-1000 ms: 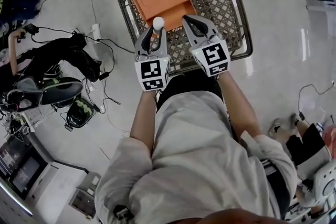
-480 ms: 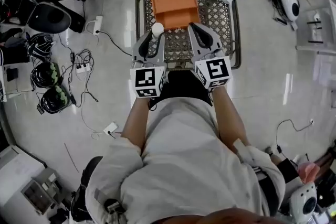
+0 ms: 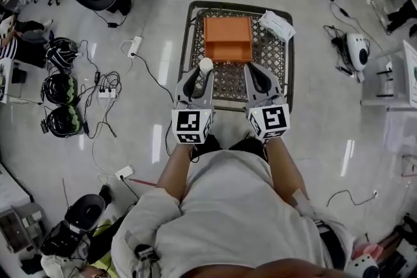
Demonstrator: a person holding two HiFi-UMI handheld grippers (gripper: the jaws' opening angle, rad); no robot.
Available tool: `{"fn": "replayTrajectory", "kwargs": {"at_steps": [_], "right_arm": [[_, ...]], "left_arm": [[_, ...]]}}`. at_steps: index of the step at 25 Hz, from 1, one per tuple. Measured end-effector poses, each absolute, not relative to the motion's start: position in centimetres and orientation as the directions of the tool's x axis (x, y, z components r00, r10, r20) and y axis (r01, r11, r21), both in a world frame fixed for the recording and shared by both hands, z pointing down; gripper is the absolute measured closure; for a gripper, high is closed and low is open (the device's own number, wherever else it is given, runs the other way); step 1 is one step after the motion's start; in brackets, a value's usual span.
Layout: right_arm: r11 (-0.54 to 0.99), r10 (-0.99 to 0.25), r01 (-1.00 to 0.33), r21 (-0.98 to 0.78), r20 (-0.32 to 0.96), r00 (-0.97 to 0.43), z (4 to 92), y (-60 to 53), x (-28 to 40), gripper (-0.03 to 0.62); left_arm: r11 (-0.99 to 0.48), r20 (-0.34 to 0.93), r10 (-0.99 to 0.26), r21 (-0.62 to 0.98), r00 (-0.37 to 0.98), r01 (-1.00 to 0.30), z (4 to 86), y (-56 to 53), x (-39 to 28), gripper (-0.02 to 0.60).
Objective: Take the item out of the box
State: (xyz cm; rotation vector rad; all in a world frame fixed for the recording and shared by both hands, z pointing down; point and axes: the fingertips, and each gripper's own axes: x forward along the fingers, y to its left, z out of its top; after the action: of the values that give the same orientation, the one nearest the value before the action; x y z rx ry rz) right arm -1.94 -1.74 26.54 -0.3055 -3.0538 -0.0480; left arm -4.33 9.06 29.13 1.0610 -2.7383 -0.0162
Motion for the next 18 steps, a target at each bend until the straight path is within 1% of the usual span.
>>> {"fn": "replayTrajectory", "kwargs": {"at_steps": [7,10,13,18], "right_arm": [[0.946,0.315,0.317,0.065,0.036,-0.948,22.7,-2.6,0.9,0.589],[0.944,0.326,0.327,0.048,0.033,-0.945,21.8,-3.9,1.7,0.589],[0.941,0.339,0.339,0.022,0.01,-0.941,20.4,-4.7,2.1,0.589],[0.943,0.332,0.33,0.052,-0.046,-0.942,18.0,-5.4,2.4,0.589]], "left_arm": [[0.795,0.123,-0.606,0.117,-0.786,-0.595,26.3,7.4,-1.1,0.459],[0.808,0.1,-0.587,0.128,-0.803,-0.575,25.1,6.6,-0.2,0.46],[0.804,0.078,-0.592,0.12,-0.802,-0.582,23.8,5.7,0.7,0.46],[0.789,0.045,-0.611,0.121,-0.791,-0.602,22.2,4.2,1.0,0.459]]}}
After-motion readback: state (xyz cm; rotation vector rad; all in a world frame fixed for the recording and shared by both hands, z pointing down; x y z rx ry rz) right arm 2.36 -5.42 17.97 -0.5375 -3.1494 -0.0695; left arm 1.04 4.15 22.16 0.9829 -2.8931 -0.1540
